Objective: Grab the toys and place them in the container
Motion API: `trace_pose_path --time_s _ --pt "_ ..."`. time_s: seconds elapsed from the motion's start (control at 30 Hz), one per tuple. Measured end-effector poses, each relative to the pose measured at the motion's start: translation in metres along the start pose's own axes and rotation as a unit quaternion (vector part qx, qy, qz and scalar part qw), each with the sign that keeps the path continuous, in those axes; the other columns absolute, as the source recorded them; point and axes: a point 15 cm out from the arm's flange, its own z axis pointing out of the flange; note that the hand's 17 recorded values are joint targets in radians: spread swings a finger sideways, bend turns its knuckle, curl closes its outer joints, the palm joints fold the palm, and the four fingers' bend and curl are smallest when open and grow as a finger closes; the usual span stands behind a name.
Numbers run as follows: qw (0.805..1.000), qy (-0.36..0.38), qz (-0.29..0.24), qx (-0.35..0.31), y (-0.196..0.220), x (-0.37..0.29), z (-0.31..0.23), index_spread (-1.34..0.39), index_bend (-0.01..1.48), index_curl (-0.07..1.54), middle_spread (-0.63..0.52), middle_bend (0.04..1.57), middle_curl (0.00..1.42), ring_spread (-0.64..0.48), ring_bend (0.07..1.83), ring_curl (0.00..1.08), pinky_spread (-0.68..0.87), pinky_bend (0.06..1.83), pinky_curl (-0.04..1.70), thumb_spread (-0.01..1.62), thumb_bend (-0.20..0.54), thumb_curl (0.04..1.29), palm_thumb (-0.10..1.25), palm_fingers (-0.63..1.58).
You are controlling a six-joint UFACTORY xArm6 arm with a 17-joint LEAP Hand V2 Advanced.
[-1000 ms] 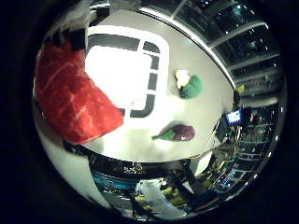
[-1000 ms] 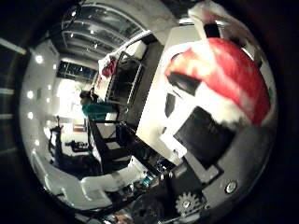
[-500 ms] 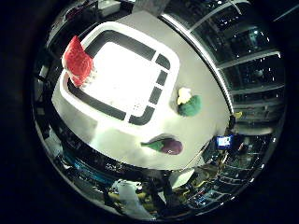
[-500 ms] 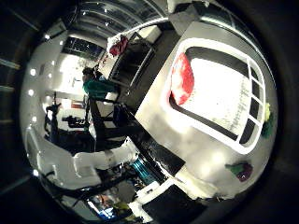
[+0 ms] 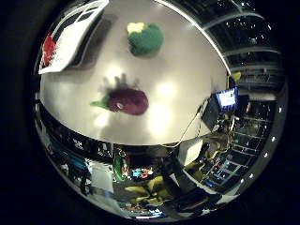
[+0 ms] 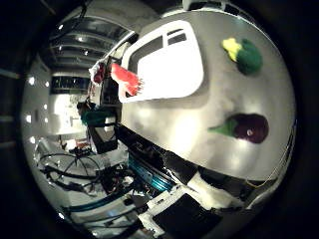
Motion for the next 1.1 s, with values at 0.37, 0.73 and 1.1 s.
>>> trace_pose_path --time_s 0.37,0.73,1.1 --pt "0.995 0.022 -0.019 -0.093 0.066 0.051 0.074 -0.36 0.16 0.27 0.10 0.19 0.31 0.21 0.27 0.25 0.42 0.47 0.30 0.96 -0.024 0.31 0.60 0.01" --pt "0.995 0.022 -0.024 -0.095 0.062 0.047 0.110 -0.35 0.16 0.26 0.08 0.20 0.32 0.19 0.27 0.25 0.41 0.48 0.31 0.96 -0.023 0.31 0.65 0.03" --pt "0.994 0.021 -0.026 -0.104 0.027 0.049 0.145 -0.35 0.15 0.25 0.03 0.22 0.33 0.17 0.31 0.27 0.43 0.49 0.30 0.95 -0.022 0.32 0.70 0.12"
